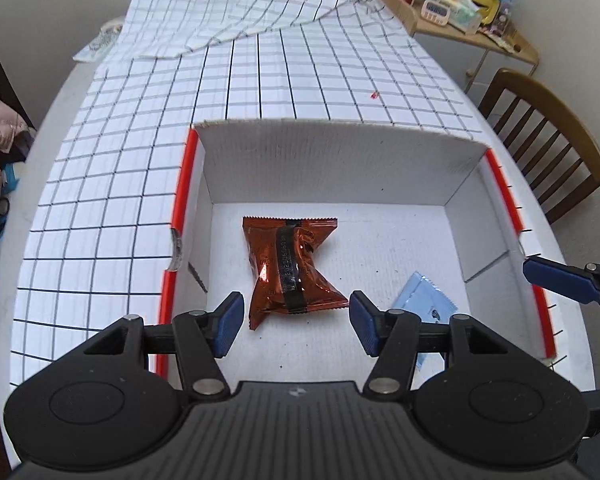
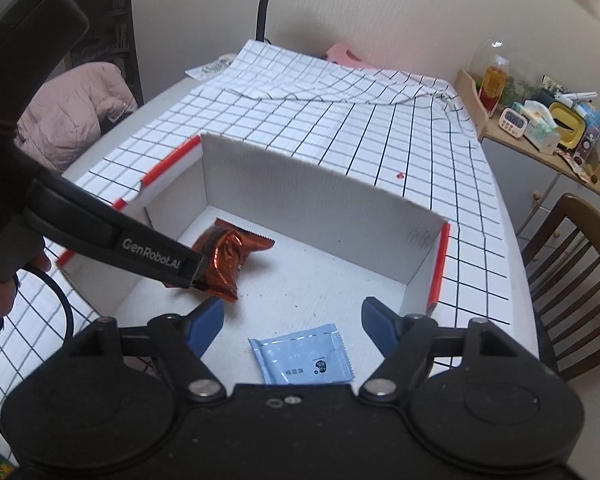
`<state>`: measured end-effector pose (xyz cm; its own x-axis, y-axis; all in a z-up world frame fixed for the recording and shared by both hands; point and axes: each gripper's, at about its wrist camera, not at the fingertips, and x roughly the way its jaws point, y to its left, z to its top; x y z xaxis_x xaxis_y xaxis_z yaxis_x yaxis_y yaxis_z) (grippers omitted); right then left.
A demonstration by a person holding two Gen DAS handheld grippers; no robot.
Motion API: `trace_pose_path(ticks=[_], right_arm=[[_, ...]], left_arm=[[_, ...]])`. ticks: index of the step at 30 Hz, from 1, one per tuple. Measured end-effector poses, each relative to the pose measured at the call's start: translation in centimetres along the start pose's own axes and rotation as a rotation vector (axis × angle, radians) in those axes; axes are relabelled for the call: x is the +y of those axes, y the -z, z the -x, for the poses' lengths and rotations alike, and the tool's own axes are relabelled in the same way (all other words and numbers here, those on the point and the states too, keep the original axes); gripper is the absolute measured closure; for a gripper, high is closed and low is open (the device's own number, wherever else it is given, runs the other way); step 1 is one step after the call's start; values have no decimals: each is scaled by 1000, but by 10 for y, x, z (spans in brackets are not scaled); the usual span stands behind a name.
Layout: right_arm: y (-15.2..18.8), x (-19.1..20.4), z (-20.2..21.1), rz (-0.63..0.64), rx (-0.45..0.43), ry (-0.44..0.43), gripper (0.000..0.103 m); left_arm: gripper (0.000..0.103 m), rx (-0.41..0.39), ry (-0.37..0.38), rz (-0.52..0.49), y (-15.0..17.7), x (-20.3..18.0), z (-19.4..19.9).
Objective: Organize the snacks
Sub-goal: 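Open the left tool to drop the wrapper while the right tool releases the blue packet into the box, then withdraw both tools from the box back toward the snack pile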
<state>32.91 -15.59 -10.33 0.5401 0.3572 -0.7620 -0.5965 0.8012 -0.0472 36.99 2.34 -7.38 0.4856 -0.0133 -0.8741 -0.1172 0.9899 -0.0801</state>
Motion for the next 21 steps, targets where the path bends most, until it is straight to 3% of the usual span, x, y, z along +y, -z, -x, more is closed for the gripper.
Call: trace_pose_path(ticks=[18,21], right_arm=[[17,18,78,-99,-109,-21,19],[23,23,90,-114,-128,-27,16]], left_arm=[[46,-132,35,-28,46,5,87],[42,-151,49,-32,57,7,100]])
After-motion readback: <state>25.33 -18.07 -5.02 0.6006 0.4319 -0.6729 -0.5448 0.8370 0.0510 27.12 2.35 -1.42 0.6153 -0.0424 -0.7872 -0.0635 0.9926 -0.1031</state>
